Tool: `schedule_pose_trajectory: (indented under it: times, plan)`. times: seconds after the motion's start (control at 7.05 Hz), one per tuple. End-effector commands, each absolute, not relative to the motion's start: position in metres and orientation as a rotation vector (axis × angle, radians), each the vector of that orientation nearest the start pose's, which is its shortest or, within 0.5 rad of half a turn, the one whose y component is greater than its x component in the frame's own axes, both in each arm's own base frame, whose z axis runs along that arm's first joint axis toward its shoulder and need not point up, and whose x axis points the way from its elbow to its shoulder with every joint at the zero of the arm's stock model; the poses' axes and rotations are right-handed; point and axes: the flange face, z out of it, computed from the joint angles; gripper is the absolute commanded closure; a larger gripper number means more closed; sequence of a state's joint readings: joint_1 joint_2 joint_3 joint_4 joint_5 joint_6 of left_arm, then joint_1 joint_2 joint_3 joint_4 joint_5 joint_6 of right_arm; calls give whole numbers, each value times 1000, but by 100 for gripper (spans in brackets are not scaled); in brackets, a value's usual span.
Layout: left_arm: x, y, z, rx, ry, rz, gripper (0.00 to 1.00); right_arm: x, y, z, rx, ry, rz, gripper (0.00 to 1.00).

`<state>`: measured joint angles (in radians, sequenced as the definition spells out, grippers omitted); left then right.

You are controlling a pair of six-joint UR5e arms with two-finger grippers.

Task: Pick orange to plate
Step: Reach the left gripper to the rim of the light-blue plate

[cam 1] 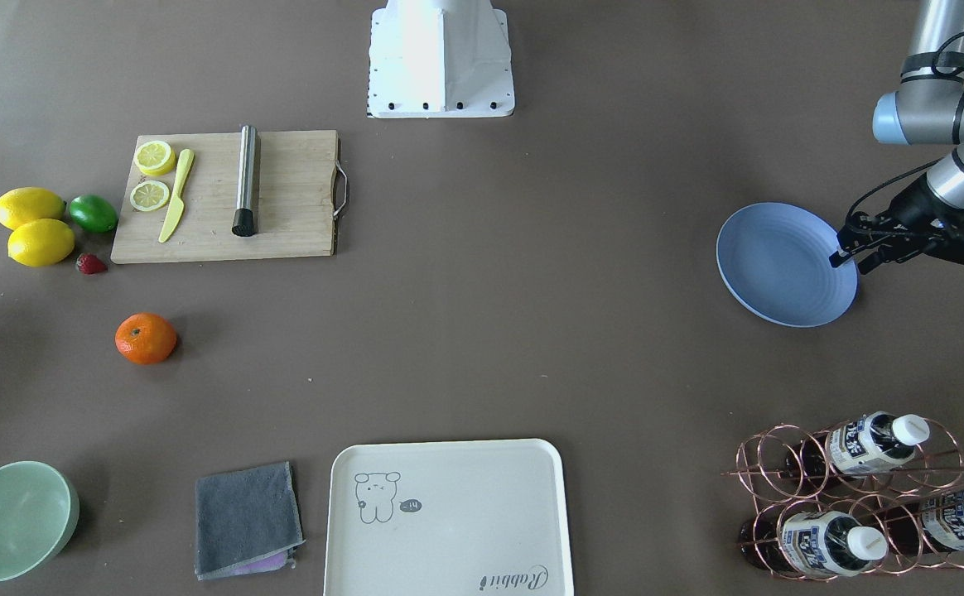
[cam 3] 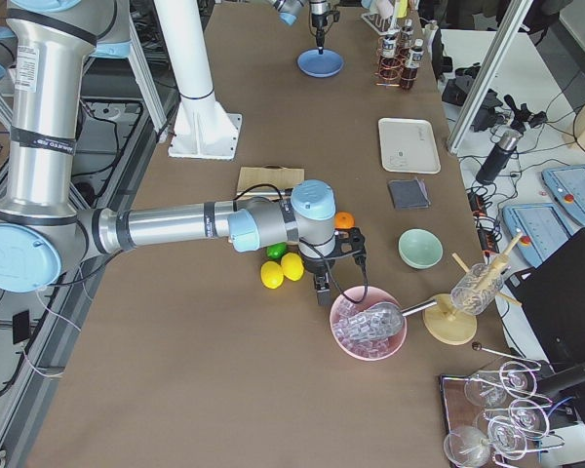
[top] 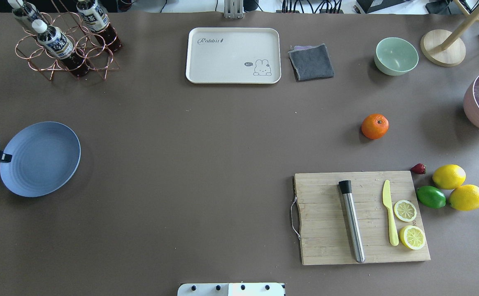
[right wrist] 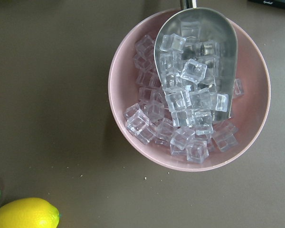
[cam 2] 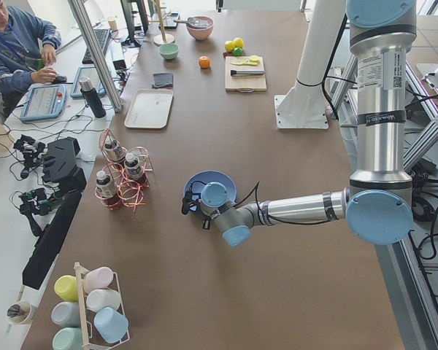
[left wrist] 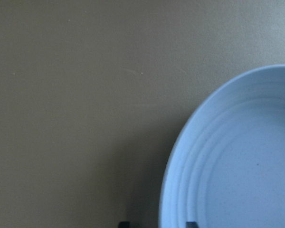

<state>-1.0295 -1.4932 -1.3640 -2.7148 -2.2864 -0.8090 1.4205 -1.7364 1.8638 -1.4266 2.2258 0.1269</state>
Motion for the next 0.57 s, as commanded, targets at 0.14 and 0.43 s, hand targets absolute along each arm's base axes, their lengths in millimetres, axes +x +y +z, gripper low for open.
schedule_pose_trajectory:
  times: [0.14, 0.43]
  plan:
    - [189, -436, 625, 179, 1171, 42, 100, 6, -442, 580, 171, -681, -111, 0]
    - [204, -461, 535, 100, 1295, -174, 100, 6, -442, 581, 169, -681, -110, 0]
